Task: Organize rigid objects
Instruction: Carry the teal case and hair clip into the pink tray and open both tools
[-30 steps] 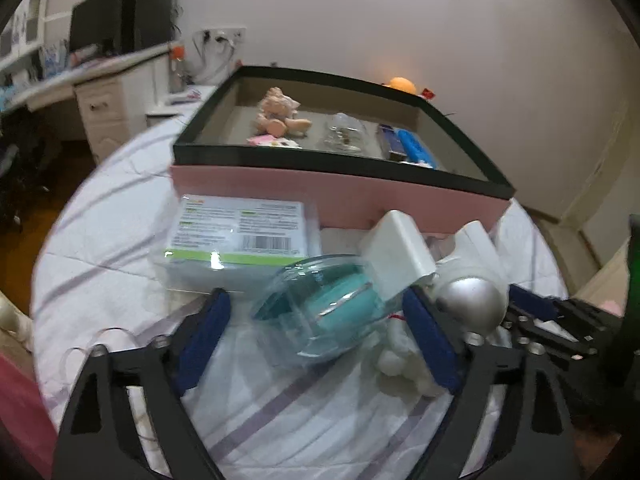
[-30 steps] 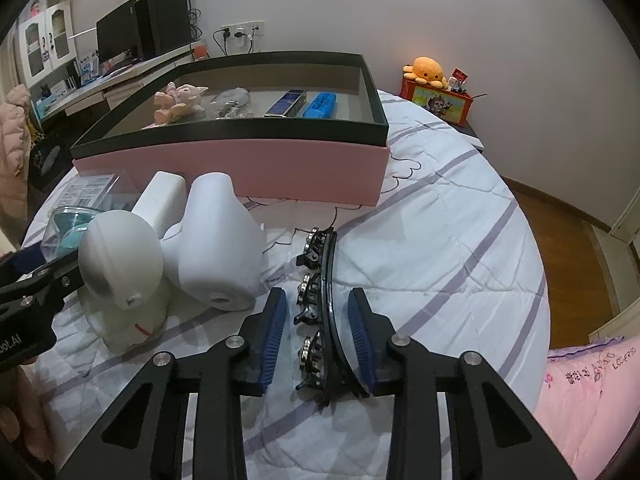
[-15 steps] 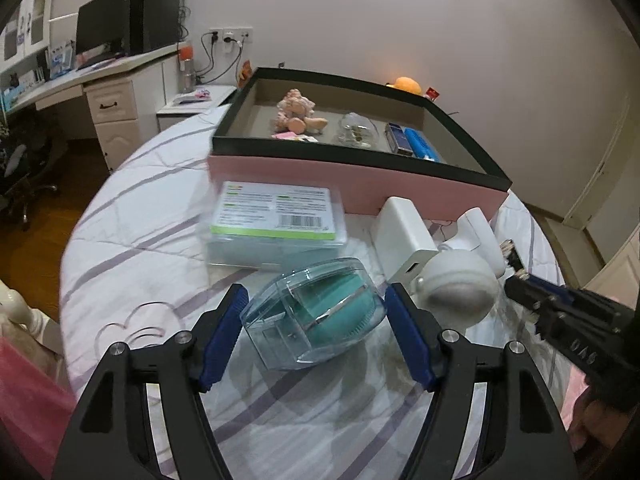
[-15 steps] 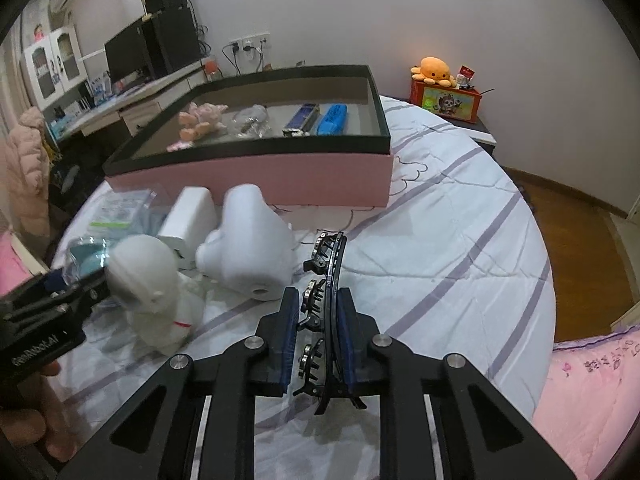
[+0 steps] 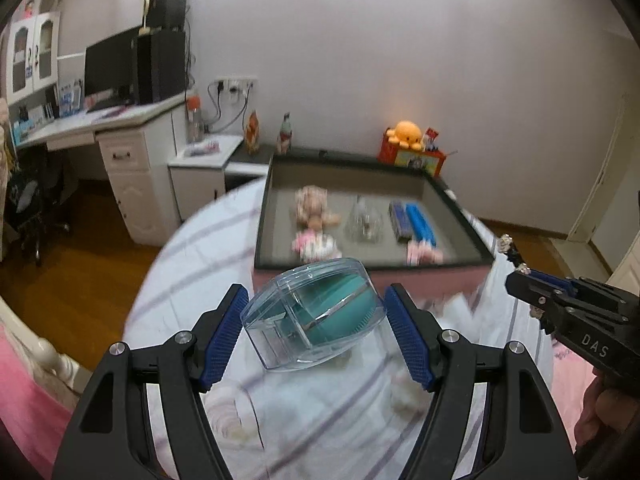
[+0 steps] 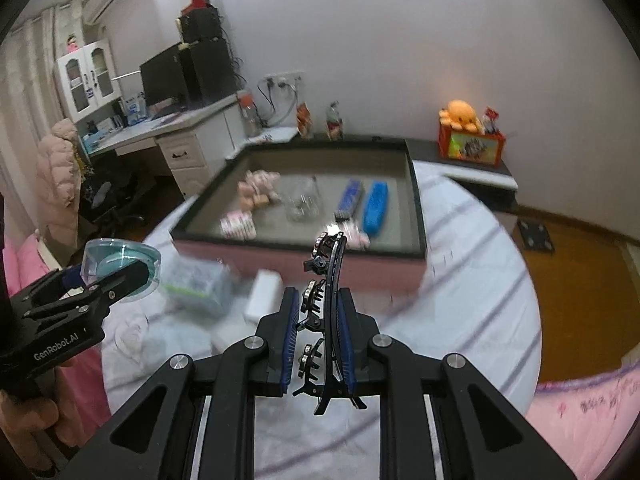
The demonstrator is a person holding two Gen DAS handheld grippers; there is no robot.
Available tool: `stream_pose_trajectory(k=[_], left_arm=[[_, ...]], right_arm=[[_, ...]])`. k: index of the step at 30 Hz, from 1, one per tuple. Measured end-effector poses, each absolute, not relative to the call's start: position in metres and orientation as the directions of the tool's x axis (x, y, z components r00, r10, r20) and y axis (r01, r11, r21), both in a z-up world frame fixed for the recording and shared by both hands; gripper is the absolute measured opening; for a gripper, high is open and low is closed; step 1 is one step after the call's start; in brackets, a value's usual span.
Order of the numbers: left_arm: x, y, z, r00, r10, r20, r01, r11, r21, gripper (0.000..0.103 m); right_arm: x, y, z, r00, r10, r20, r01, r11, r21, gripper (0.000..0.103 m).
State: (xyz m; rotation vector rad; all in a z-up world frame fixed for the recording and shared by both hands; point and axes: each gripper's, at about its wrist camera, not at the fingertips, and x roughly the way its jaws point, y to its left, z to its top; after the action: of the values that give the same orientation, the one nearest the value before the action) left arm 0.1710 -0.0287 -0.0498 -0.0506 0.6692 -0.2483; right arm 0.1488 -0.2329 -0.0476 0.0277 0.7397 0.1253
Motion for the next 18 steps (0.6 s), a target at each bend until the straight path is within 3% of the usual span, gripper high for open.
stream_pose_trajectory(k=[9, 18], left_arm=[[0.258, -0.049, -0.006, 0.783, -0.267, -0.562, 0.259, 0.961, -0.096, 0.072], [0.373, -0.098, -0.030, 0.701, -0.282, -0.655, 0.298, 0.950, -0.091, 0.072]], right_arm=[[0.242, -0.232, -0.010, 0.735, 0.169, -0.657, -0.153, 0.985, 0.082, 0.019], [0.354, -0.251, -0.036, 0.642, 0.187, -0.744, -0.126, 0.982, 0.138, 0.019]])
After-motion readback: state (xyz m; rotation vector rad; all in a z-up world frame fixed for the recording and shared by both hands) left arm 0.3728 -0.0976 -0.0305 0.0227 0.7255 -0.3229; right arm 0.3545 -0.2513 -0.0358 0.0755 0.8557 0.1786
